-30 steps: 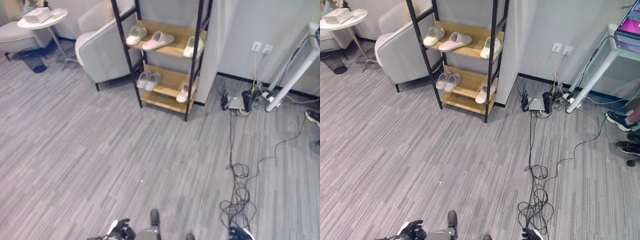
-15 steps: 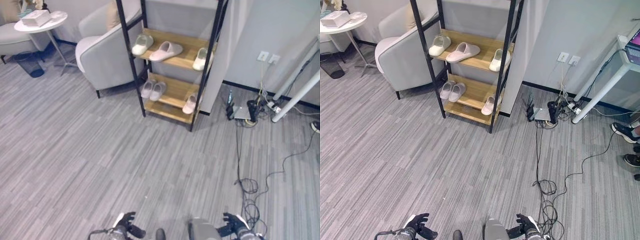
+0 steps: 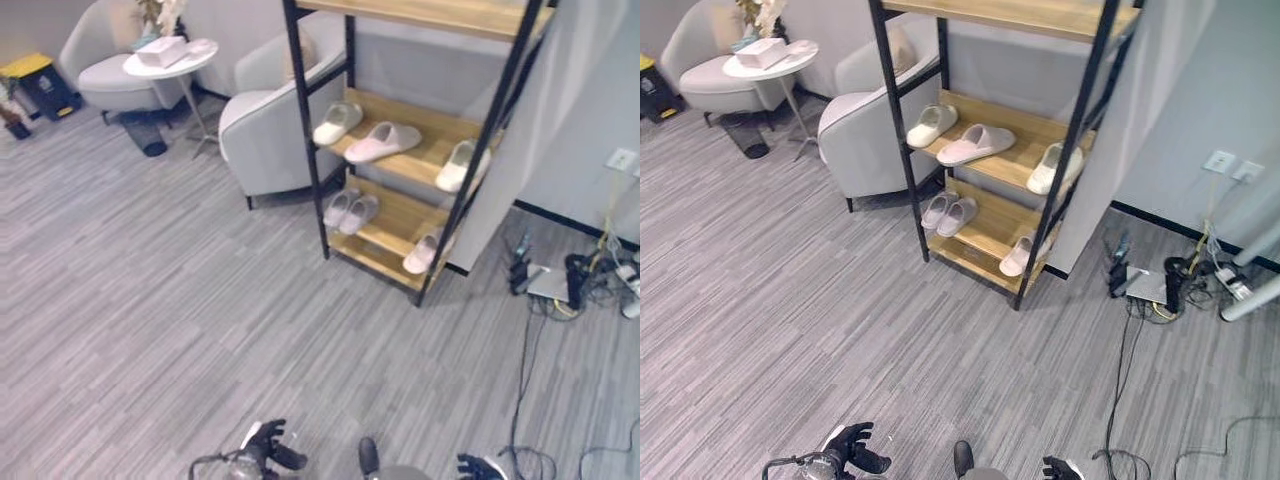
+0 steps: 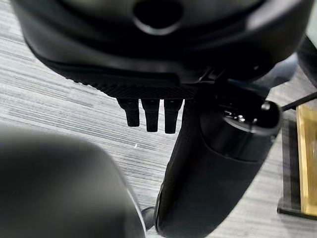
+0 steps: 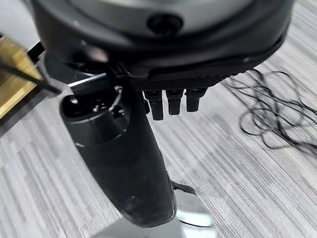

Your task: Arrange the slippers neatly on the shoe rack.

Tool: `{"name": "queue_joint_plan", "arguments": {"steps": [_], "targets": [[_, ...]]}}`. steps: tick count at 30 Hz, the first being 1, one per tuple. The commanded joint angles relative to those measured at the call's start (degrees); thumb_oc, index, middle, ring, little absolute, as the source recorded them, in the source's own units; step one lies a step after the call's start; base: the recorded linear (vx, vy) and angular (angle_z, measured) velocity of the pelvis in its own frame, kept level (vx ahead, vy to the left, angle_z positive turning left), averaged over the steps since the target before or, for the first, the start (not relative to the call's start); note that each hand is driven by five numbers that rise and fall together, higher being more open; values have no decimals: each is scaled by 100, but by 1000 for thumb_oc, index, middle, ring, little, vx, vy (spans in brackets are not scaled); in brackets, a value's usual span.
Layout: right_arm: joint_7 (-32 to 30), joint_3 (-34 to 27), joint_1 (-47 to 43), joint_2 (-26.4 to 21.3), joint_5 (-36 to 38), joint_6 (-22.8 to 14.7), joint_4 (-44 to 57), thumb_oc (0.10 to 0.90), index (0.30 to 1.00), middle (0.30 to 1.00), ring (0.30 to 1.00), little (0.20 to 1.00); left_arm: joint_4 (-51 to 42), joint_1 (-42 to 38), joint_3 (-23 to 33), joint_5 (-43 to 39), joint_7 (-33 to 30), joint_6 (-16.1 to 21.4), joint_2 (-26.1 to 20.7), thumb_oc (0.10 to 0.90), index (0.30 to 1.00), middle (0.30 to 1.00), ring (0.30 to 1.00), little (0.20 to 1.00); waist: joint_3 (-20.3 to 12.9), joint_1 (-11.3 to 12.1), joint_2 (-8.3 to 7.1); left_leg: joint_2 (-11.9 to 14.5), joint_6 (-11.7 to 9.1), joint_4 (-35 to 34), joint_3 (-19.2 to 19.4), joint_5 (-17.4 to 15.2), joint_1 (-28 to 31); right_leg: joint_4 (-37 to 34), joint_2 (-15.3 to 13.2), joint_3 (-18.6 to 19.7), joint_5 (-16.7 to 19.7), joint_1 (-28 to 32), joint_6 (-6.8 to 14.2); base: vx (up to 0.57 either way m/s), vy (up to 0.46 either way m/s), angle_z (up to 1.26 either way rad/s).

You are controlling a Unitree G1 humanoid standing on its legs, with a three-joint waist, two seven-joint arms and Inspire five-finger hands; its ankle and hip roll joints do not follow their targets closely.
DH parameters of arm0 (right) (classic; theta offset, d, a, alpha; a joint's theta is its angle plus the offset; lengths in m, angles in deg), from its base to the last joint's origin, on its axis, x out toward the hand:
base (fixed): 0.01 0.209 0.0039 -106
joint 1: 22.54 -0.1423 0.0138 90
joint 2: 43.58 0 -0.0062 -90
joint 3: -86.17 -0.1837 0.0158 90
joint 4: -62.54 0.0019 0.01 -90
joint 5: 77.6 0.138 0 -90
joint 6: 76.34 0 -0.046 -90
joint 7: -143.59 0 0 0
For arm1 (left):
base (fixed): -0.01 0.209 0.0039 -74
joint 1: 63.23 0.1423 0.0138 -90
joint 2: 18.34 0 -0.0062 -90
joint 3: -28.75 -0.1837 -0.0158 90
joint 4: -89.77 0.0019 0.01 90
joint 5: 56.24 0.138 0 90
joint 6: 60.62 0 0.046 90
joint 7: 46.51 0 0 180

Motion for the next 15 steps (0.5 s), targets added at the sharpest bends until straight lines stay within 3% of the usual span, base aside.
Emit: {"name": "queue_joint_plan", "arguments": {"steps": [1,4,9,10,12,13,14,15], "targets": [[-122,-21,226,-295,107,-85,190,800,900,900,900,900,-105,303,-109,-45,-98,2,-109,800,900,900,900,900,52,225,142,58,335,-1302,187,582,-456,890,66,218,-1174,450,884,506,62,8],[-161,1,194,-272,97,-103,219,800,900,900,900,900,-58,338,-69,-90,-126,11,-98,800,900,900,900,900,80,405,197,167,236,-2098,42,1136,-639,853,165,389,-1377,868,910,407,62,-8],[-119,19,269,-174,-23,-81,107,800,900,900,900,900,25,417,69,-170,-115,-26,-81,800,900,900,900,900,-131,497,113,-16,364,-2159,21,1131,-594,971,1,619,-1482,1191,1041,339,88,-42],[-93,10,279,-162,-66,-66,80,800,900,900,900,900,42,427,71,-156,-109,-33,-79,800,900,900,900,900,-214,488,76,-111,412,-2168,42,1078,-546,1130,-76,655,-1390,1136,1122,330,109,-58],[-39,7,239,-162,-86,-70,134,800,900,900,900,900,23,404,42,-125,-97,-37,-103,800,900,900,900,900,-257,474,40,-233,543,-2198,134,967,-414,1823,-227,773,-712,788,1376,221,87,-40],[-38,4,244,-165,-86,-70,134,800,900,900,900,900,24,407,38,-124,-97,-38,-99,800,900,900,900,900,-266,464,15,-269,545,-2196,130,928,-402,1843,-260,760,-759,797,1378,301,85,-51],[-46,-8,111,-175,-76,-94,274,800,900,900,900,900,-48,294,-51,-63,-102,-31,-158,800,900,900,900,900,-204,348,49,-334,702,-2235,240,660,-39,2761,-476,614,64,181,1714,254,62,-51],[-46,-9,111,-176,-76,-92,276,800,900,900,900,900,-47,293,-50,-63,-102,-32,-158,800,900,900,900,900,-194,345,39,-345,704,-2233,241,652,-29,2784,-487,613,43,183,1716,322,102,-10]]}}
